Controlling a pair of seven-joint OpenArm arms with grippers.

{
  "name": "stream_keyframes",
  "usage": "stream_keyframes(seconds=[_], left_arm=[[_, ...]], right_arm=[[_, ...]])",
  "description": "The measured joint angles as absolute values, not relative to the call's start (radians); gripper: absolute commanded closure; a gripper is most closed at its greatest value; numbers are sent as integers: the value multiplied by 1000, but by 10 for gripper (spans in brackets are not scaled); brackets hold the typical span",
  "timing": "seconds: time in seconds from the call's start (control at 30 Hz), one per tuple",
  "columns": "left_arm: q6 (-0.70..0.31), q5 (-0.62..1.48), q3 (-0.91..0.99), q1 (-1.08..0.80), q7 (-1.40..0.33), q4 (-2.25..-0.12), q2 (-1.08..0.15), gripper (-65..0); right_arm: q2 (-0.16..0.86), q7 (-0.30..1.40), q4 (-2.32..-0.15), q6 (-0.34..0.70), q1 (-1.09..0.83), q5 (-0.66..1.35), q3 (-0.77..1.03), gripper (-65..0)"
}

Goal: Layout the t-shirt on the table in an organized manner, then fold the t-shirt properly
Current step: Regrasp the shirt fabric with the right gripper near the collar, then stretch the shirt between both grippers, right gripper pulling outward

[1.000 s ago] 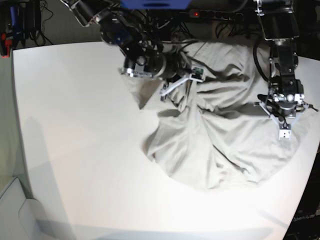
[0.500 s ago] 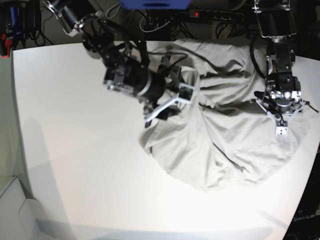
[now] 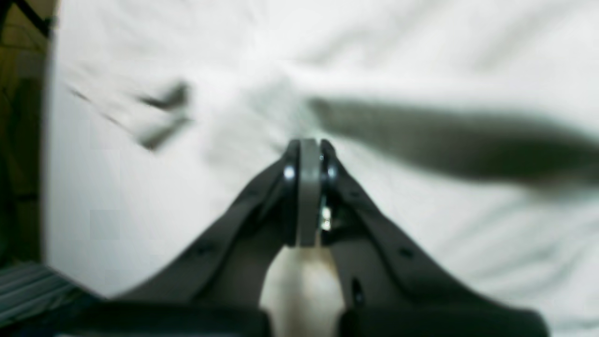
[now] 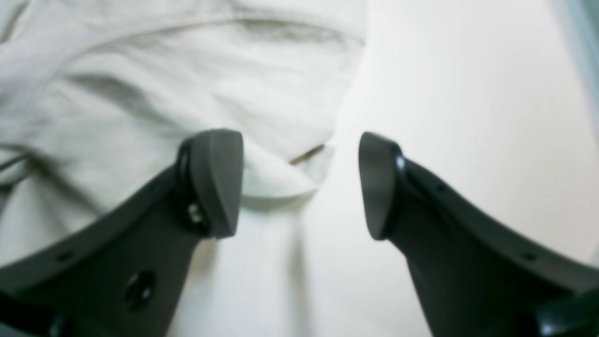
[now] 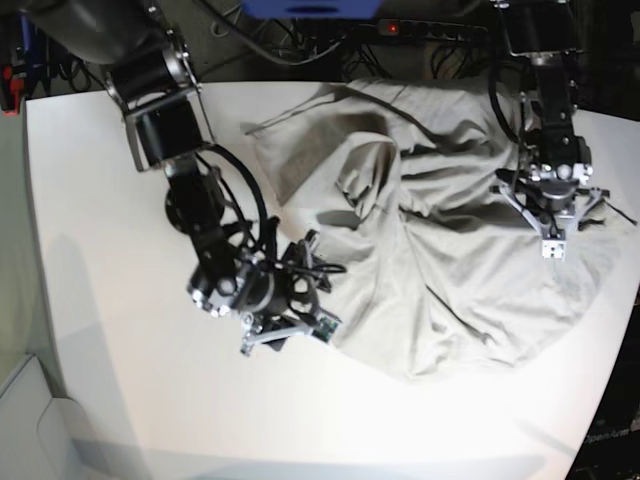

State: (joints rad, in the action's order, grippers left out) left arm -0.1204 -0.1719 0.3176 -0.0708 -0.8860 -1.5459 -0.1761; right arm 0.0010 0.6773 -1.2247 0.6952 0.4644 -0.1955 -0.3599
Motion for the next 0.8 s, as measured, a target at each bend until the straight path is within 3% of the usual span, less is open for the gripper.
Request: stream_keyframes(seconds=[0.3,0.7,0.8], left_arm=[[-121,-170,318,-123,-886,-1625,-147,-1],[-121,-171,319,-162,-888,-1702,-134,-1],[-121,-172,319,-163,-887,-1727,-119,-1]], right_arm=[[-60,591,-905,695,611,-194,-241,-397],[-52,437,-709,695,605,-201,-242,-391],[-52,421,-710,695,606,-202,-242,-348]])
